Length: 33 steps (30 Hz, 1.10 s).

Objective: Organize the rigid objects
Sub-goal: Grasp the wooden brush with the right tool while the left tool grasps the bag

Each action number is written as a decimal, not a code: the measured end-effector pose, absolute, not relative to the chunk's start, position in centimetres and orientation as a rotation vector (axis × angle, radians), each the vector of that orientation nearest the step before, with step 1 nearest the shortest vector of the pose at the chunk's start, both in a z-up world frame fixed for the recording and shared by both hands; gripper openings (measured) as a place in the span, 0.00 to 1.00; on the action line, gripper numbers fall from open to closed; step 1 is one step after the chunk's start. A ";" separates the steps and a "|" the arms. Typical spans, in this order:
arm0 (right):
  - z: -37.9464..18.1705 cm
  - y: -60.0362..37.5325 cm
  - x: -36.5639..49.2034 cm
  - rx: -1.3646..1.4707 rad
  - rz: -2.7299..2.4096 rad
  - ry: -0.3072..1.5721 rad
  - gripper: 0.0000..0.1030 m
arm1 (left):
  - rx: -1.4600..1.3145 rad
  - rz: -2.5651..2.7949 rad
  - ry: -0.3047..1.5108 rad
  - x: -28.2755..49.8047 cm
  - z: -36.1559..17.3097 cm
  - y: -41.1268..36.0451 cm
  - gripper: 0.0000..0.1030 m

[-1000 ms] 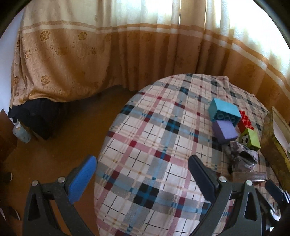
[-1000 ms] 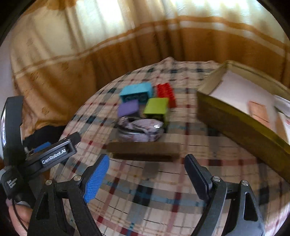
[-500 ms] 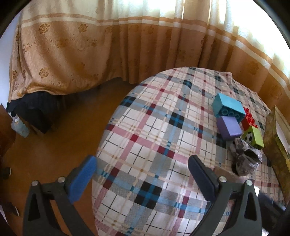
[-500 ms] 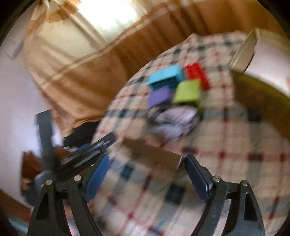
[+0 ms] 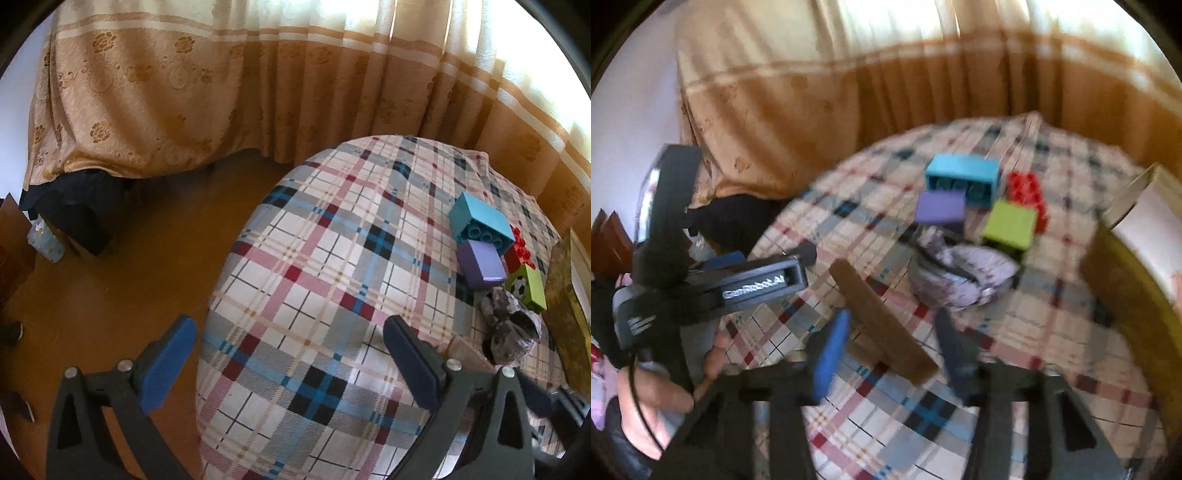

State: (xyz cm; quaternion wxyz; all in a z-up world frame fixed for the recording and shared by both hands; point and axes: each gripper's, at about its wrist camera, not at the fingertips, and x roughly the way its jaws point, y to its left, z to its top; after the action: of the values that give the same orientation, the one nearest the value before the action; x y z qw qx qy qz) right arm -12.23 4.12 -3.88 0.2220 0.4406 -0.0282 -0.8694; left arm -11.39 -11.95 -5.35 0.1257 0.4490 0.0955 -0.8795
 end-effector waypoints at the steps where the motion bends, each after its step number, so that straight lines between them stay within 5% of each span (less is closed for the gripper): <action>1: -4.1 3.9 -12.4 1.220 -2.390 -0.088 0.38 | 1.311 -2.556 0.283 -11.4 -5.4 -12.0 0.99; 7: -4.6 1.9 -12.4 1.213 -2.367 -0.042 0.37 | 1.329 -2.556 0.281 -11.4 -5.7 -11.7 0.99; 10: -4.5 2.1 -12.2 1.230 -2.388 0.010 0.17 | 1.325 -2.560 0.287 -11.2 -5.6 -11.7 0.99; 11: -4.5 2.5 -12.0 1.240 -2.394 0.009 0.17 | 1.324 -2.561 0.290 -11.2 -5.6 -11.7 0.99; 20: -2.8 10.5 -7.0 1.096 -2.492 -0.367 0.17 | 1.214 -2.723 0.295 -9.9 -3.8 -10.3 0.99; 33: 0.1 16.7 -3.4 0.854 -2.888 -0.416 0.17 | 1.315 -2.940 -0.186 -13.3 -2.5 2.3 0.96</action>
State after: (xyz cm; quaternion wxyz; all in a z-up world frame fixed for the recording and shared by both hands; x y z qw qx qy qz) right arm -3.44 16.74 0.15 0.0506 0.2805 -0.1365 -0.9488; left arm -13.34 2.30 -2.46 -0.0419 0.4072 -0.0576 -0.9106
